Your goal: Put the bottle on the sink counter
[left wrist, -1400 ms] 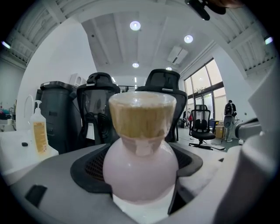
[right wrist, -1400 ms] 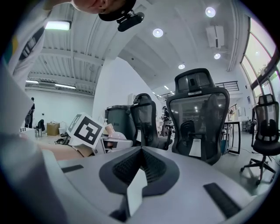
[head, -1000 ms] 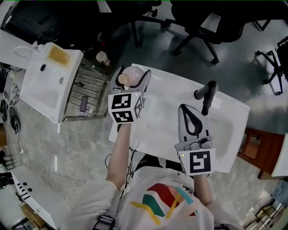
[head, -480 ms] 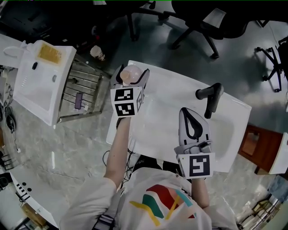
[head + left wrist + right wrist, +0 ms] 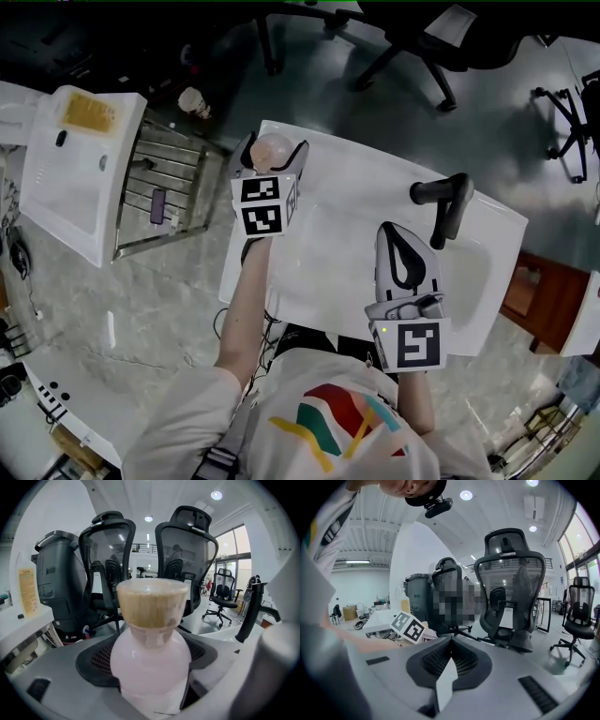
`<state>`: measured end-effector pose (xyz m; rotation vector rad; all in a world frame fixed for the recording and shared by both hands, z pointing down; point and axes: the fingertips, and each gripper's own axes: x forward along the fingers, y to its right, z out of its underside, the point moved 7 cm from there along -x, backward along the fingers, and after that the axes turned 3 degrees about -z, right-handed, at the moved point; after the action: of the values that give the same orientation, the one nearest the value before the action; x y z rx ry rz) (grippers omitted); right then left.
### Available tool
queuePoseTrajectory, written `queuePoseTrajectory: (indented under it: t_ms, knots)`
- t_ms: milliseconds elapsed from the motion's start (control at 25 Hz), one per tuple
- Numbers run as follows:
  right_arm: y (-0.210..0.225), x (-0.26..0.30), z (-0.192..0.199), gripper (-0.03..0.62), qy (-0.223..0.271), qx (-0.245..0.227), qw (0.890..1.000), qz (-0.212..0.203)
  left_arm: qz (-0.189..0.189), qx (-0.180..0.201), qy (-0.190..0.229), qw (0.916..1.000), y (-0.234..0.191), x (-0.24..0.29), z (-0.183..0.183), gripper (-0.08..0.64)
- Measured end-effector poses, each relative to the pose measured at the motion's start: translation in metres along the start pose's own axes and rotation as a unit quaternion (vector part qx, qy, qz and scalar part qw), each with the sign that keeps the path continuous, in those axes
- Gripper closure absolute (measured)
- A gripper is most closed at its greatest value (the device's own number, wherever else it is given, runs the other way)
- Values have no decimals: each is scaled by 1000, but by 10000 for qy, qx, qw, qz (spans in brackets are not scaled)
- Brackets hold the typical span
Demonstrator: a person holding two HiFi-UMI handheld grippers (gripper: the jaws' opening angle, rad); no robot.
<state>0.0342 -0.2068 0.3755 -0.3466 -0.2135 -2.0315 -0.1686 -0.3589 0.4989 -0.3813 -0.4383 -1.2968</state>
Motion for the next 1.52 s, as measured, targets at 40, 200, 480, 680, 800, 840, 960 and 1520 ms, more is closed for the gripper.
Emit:
queuePoseTrajectory:
  t_ms: [40, 200, 480, 680, 800, 840, 960, 1520]
  knots:
    - [0, 1, 0, 580, 3, 7, 10000, 9, 10, 7, -33, 10000, 0, 2, 2, 135]
    - [0, 4, 2, 580, -45, 41, 10000, 40, 41, 64, -179, 9998, 1, 8, 9, 135]
    - [5, 4, 5, 581, -61, 67, 9999, 116, 61, 553, -293, 9980, 10, 11, 13, 135]
    - [1, 7, 6, 580, -68, 22, 10000, 45, -9, 808, -474, 9956, 13, 15, 18, 135]
    - [1, 6, 6, 580, -54, 22, 10000, 33, -39, 883, -589, 9943, 15, 18, 18, 135]
    - [1, 5, 7, 580, -67, 43, 10000, 36, -48, 885, -599, 9943, 15, 18, 18, 135]
    - [1, 4, 8, 580, -84, 75, 9999, 36, -51, 864, -622, 9943, 15, 18, 18, 135]
    - [2, -2, 8, 580, -66, 76, 9999, -39, -145, 849, -647, 9942, 17, 20, 18, 133]
